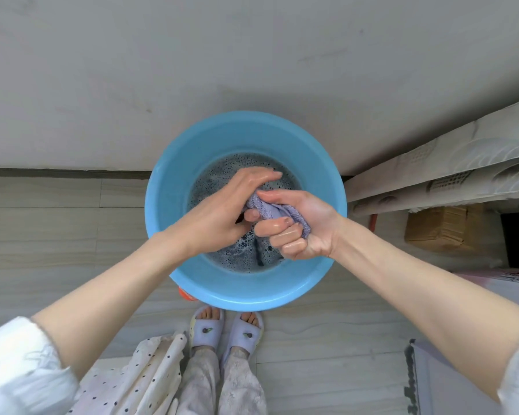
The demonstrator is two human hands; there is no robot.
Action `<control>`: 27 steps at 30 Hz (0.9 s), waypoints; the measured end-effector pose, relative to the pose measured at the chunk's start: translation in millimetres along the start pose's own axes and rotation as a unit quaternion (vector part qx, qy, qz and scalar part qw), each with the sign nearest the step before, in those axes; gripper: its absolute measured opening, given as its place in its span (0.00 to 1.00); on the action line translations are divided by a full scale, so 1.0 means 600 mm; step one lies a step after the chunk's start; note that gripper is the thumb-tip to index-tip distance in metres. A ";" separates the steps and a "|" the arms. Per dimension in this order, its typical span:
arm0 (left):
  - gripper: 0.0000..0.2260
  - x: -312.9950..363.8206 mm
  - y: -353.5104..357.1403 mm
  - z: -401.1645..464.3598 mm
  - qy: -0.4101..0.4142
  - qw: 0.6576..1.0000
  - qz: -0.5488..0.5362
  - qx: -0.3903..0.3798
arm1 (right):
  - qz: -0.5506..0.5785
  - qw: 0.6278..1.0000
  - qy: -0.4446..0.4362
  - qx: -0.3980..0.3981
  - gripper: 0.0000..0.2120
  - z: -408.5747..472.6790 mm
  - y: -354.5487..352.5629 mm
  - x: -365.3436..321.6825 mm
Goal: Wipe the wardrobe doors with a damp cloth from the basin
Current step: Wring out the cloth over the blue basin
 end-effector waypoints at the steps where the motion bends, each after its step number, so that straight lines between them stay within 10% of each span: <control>1: 0.32 0.002 -0.002 0.004 0.012 1.000 0.003 0.004 | -0.002 1.000 0.010 -0.012 0.10 -0.002 0.003 -0.001; 10: 0.19 0.000 -0.019 0.016 0.048 0.965 0.257 -0.035 | -0.119 0.983 0.082 0.112 0.08 -0.009 0.022 -0.009; 16: 0.11 0.002 -0.019 0.021 -0.037 0.910 0.390 -0.135 | -0.241 0.910 0.132 0.312 0.19 0.016 0.020 -0.017; 27: 0.05 0.001 -0.012 0.031 -0.170 0.875 0.381 -0.243 | -0.634 0.486 -0.013 0.601 0.10 0.043 0.032 -0.030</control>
Point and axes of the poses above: each hand's wrist, its own z-axis towards the middle knuckle, its own y-axis out of the palm, x = y × z, the point moved 1 cm from there along z, towards the middle knuckle, and after that the axes turned 13 degrees about y, right-handed, at the moved point
